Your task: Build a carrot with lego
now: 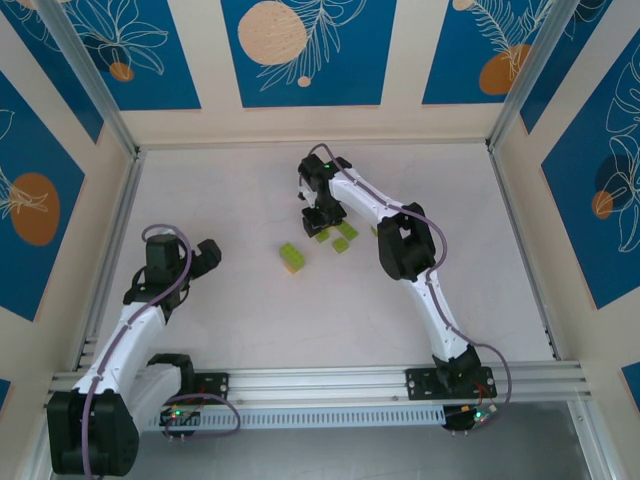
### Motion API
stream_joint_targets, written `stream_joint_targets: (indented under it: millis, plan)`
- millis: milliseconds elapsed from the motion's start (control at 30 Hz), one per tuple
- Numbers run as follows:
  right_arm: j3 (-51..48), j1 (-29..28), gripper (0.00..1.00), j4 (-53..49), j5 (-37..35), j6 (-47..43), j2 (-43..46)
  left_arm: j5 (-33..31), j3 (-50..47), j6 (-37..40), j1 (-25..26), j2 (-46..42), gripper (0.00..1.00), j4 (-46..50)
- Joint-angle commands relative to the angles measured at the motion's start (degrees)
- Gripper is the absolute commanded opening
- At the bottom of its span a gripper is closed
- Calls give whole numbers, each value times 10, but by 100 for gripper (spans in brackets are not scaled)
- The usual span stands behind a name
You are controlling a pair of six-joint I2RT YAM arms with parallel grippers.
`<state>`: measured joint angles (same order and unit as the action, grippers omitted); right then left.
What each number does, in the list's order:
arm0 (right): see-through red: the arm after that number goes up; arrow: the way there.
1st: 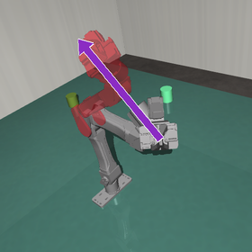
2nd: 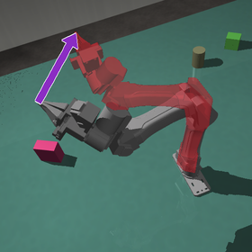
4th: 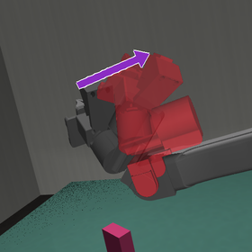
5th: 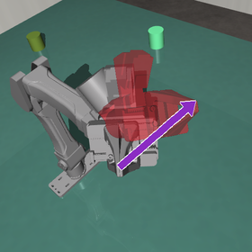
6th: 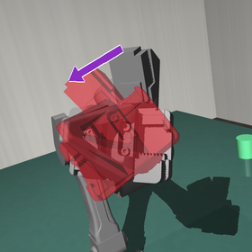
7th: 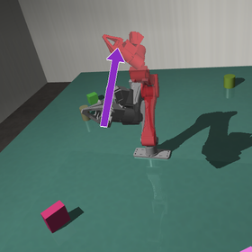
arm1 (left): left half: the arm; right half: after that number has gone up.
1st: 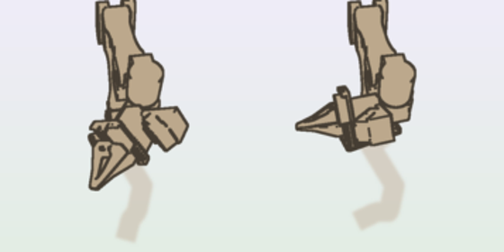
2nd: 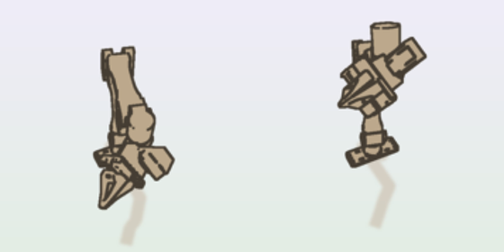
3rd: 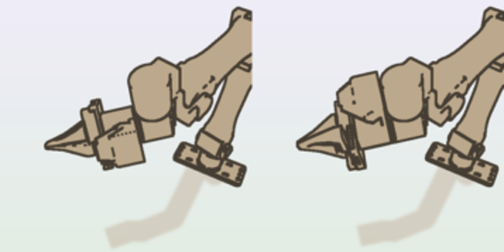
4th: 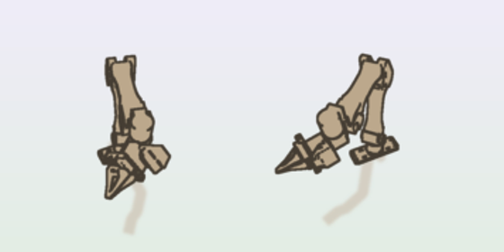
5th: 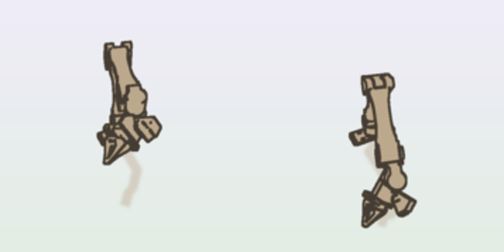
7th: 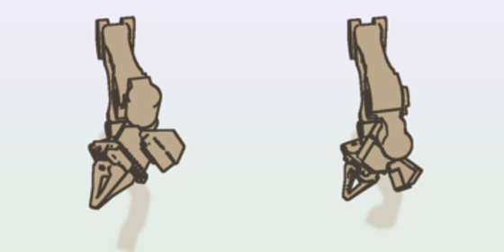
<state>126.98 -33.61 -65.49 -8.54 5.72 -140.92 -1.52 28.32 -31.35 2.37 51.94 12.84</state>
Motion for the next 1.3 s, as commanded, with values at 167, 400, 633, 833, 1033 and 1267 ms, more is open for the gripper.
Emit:
stream_joint_targets:
  millis: [167, 400, 633, 833, 1033, 1267]
  plan:
    - [2, 1, 46, -10, 13, -7, -15, 7, 2, 10, -1, 0, 99, -6]
    - [-6, 0, 46, -11, 9, -10, -21, 8, 2, 10, -1, -1, 99, -6]
    - [-8, -1, 46, -15, 8, -15, -26, 8, 3, 9, -1, 0, 99, -6]
    - [-11, -1, 39, -15, 5, -15, -28, 8, 3, 9, -1, 0, 99, -7]
    - [-19, -5, 32, -17, 2, -12, 2, 8, 3, 10, -1, 0, 99, -6]
    - [-28, -31, 31, -49, 10, -10, 80, 7, 2, 10, -1, -2, 99, -5]
